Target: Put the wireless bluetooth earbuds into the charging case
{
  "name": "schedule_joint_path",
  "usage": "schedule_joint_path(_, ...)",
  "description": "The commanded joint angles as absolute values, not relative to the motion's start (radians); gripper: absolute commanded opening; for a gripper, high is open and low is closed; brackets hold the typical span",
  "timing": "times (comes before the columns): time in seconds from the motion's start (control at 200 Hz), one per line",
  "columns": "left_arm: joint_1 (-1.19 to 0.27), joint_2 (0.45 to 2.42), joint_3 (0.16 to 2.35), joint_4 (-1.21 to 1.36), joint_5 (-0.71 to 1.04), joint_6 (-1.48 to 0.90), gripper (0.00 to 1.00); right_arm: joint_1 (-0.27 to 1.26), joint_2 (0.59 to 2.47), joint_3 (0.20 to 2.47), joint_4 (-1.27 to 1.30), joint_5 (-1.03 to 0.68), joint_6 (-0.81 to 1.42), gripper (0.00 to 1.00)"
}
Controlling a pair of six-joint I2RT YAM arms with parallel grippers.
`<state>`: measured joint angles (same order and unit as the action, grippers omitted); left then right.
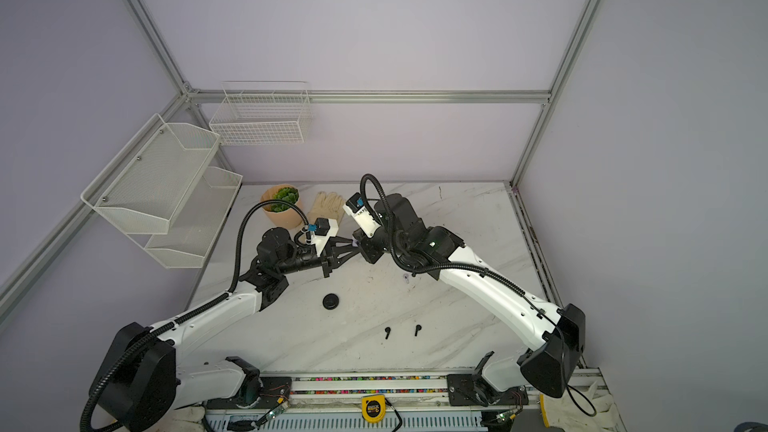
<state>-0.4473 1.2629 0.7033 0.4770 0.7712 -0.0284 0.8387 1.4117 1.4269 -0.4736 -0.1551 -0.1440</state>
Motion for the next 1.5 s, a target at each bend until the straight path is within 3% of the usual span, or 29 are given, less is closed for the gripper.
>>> schedule_joint_path(0.0,-0.446,1.231,0.774,0.520,0.763,-0.008,0.00,0.838,1.379,1.427,-0.518,-0.141,-0.161,0.06)
schedule_joint_path(0.17,-0.445,1.228,0.774,0.512,0.764,-0.007,0.00,0.839,1.379,1.451,-0.550,-0.125,-0.163,0.07)
schedule_joint_path(0.245,-0.446,1.227,0.776,0.507,0.765,-0.004,0.00,0.838,1.379,1.492,-0.588,-0.115,-0.160,0.12)
schedule_joint_path(0.395,-0.445,1.225,0.778,0.502,0.763,-0.002,0.00,0.838,1.400,1.556,-0.635,-0.041,-0.136,0.54)
schedule_joint_path(0.49,-0.445,1.224,0.779,0.498,0.760,0.000,0.00,0.839,1.428,1.576,-0.648,0.022,-0.092,0.70)
schedule_joint_path(1.49,-0.445,1.221,0.777,0.502,0.761,-0.002,0.00,0.850,1.542,1.620,-0.638,0.001,-0.020,0.74)
